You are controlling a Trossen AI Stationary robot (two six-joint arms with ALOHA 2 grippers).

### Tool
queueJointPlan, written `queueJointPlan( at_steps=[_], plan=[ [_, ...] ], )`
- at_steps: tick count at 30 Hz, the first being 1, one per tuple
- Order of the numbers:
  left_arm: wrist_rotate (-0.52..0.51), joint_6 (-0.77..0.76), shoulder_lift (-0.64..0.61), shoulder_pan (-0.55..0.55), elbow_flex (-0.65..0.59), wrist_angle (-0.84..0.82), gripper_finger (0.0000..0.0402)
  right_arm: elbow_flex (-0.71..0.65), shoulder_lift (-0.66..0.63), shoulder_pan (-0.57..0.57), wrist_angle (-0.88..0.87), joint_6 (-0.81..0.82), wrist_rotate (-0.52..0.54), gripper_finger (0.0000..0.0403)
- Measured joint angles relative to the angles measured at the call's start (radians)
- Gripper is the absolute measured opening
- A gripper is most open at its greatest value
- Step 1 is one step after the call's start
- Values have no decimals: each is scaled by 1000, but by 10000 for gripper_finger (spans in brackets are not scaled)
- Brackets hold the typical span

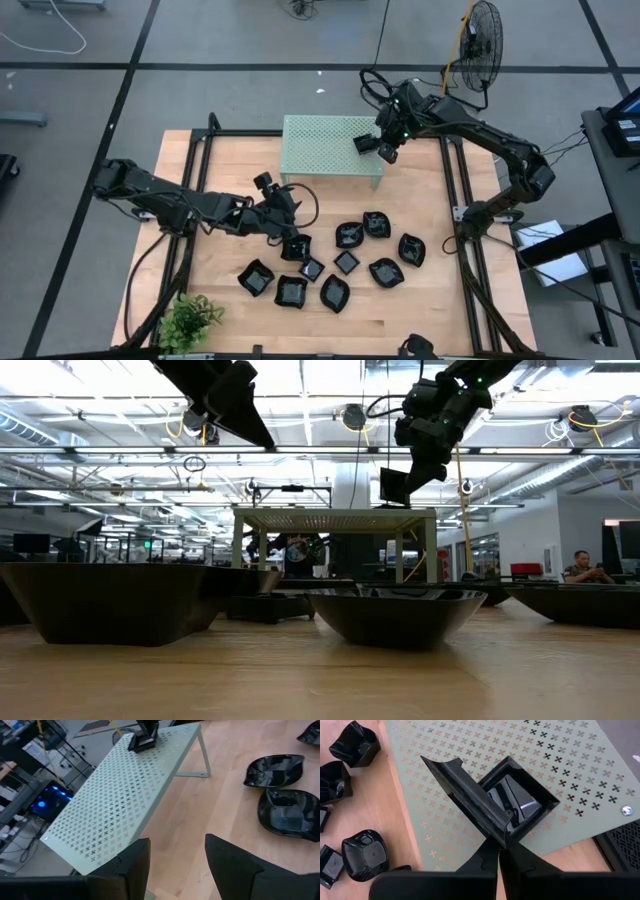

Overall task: Pick & Place Mini shaped plates
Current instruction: Stack the black square plate on top of the other black square plates on the shelf

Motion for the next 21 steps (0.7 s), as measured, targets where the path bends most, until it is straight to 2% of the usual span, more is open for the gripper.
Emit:
queueJointPlan(
  at_steps=[5, 15, 21],
  plan=[
    [10, -1, 0, 0, 0, 0, 191, 0, 0, -1, 2, -16, 4, 11],
    [10, 0, 0, 0, 0, 0, 191, -1, 0, -1, 58, -18, 8, 58],
    [11, -1, 0, 0, 0, 0, 191, -1, 0, -1, 106, 3, 158, 79]
  ],
)
